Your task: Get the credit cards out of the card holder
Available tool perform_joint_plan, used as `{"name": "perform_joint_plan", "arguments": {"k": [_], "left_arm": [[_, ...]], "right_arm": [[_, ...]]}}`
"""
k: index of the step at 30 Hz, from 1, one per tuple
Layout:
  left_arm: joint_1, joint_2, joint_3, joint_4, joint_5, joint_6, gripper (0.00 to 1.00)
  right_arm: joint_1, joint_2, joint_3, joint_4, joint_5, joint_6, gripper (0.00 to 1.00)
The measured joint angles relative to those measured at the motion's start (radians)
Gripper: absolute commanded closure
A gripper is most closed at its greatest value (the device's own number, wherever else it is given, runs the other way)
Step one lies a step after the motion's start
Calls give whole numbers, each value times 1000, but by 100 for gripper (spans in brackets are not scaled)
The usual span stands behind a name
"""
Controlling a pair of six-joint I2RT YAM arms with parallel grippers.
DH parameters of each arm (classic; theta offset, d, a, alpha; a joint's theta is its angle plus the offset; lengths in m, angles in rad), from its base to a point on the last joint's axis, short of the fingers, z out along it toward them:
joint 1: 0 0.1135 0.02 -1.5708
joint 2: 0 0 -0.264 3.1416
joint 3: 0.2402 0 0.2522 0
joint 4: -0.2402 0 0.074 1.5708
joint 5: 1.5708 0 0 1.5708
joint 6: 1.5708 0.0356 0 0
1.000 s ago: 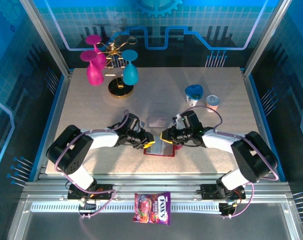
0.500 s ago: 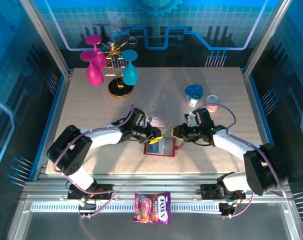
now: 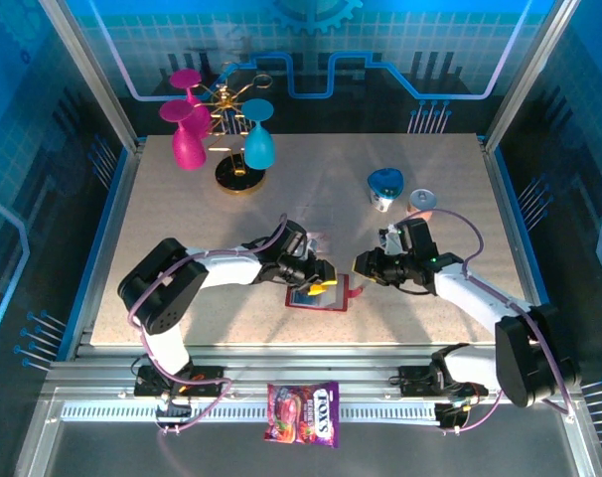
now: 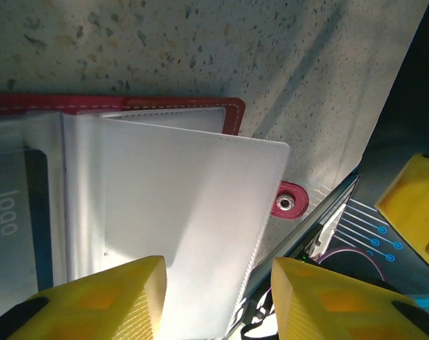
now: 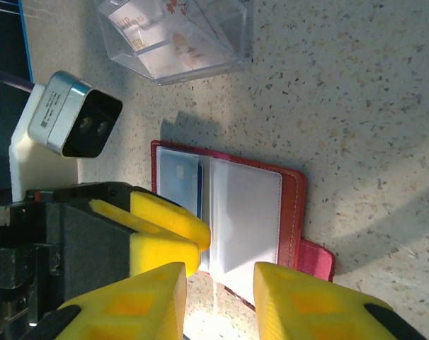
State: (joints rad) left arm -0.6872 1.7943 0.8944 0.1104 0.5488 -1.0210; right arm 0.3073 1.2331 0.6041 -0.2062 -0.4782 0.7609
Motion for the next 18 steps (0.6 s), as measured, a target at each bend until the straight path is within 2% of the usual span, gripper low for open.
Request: {"name": "perform_joint_plan", "arguments": {"k": [13, 18], "left_arm": [[0, 2, 2, 0, 0, 1, 51], [14, -14, 1, -1, -1, 3, 51]], "right_arm": [[-1, -4, -5, -10, -2, 2, 68], [2, 39, -5, -15, 2, 0, 68]]}}
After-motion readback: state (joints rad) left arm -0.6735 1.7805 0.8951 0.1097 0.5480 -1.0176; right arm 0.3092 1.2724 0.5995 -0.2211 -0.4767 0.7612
